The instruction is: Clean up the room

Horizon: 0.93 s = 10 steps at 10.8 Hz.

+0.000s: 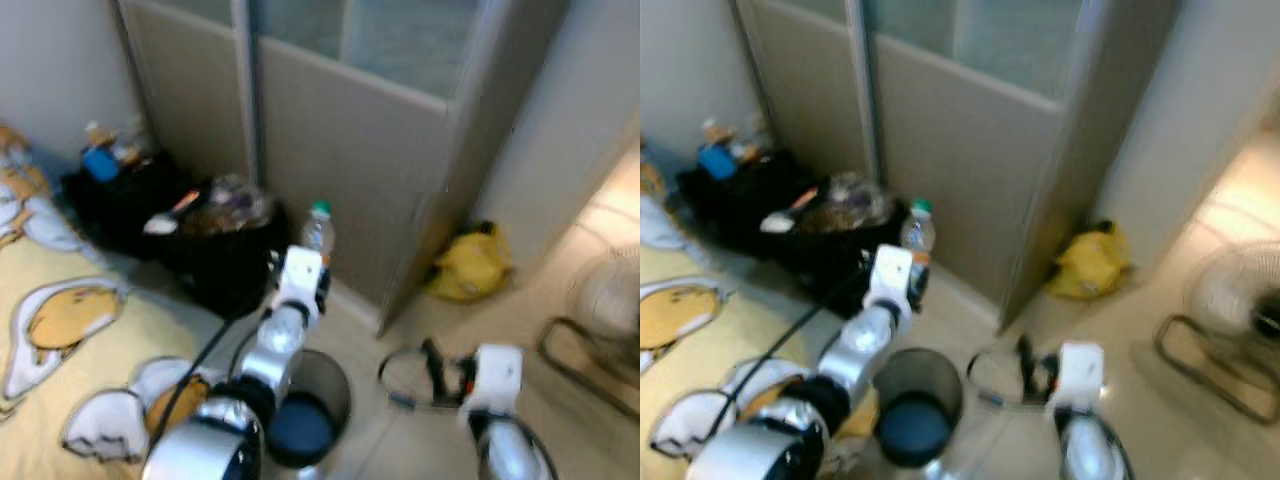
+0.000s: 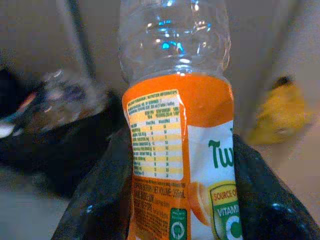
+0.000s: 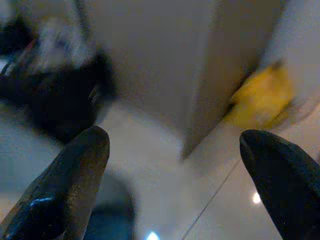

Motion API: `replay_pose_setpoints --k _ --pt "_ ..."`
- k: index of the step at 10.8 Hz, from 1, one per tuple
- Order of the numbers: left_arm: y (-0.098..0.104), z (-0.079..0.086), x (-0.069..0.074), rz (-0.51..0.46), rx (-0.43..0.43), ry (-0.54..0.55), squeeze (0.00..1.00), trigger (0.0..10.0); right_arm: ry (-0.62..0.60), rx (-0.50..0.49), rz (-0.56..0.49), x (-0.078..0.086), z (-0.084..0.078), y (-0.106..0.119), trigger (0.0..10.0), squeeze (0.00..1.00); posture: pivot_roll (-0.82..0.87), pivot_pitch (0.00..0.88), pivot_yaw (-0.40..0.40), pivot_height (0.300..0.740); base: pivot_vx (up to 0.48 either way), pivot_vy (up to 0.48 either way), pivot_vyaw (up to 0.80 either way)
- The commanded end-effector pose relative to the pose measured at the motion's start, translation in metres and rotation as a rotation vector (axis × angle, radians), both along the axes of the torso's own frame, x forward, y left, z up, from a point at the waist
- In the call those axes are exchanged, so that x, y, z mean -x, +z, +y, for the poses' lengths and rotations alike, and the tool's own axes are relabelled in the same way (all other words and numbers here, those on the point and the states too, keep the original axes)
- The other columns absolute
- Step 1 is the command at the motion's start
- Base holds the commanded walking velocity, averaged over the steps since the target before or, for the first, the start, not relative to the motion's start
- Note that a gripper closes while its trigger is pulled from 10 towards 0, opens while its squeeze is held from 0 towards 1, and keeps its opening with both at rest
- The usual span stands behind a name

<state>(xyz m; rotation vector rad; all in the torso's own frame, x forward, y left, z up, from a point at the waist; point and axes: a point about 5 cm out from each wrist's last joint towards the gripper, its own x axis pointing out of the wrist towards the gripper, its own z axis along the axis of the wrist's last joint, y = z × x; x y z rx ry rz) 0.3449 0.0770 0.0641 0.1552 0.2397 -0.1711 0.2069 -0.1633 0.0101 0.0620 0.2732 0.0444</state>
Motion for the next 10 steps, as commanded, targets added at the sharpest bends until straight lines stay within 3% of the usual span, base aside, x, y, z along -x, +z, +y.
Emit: replay_pose_setpoints --k 1,3,6,7,8,10 --pt "-0.009 -0.002 0.004 0.054 -0.016 -0.003 0.00 10.0 0.016 0.012 0.014 0.004 -0.001 0.000 10.0 0.00 -0.15 0.161 -0.053 0.740 0.000 0.000 0.00" --pt "-0.029 -0.021 0.022 0.145 -0.052 -0.108 0.00 10.0 0.005 0.000 0.060 0.035 0.002 -0.004 10.0 0.00 -0.19 0.253 -0.053 0.740 0.000 0.000 0.00" --pt "-0.030 -0.023 0.023 0.142 -0.124 -0.104 0.00 10.0 0.021 0.008 0.068 0.052 0.009 0.006 10.0 0.00 -0.24 0.312 -0.051 0.740 0.000 0.000 0.00" --pt "-0.030 -0.026 0.024 0.146 -0.107 -0.117 0.00 10.0 0.008 -0.001 0.077 0.055 0.008 0.008 10.0 0.00 -0.25 0.326 -0.052 0.740 0.000 0.000 0.00" --pt "-0.029 -0.029 0.023 0.141 -0.111 -0.128 1.00 10.0 -0.013 -0.002 0.085 0.056 0.004 0.009 10.0 0.00 -0.26 0.329 -0.054 0.740 0.000 0.000 0.00" --pt "-0.030 -0.032 0.025 0.144 -0.121 -0.135 1.00 10.0 -0.015 0.009 0.080 0.056 0.003 0.013 10.0 0.00 -0.27 0.330 -0.056 0.740 0.000 0.000 0.00"
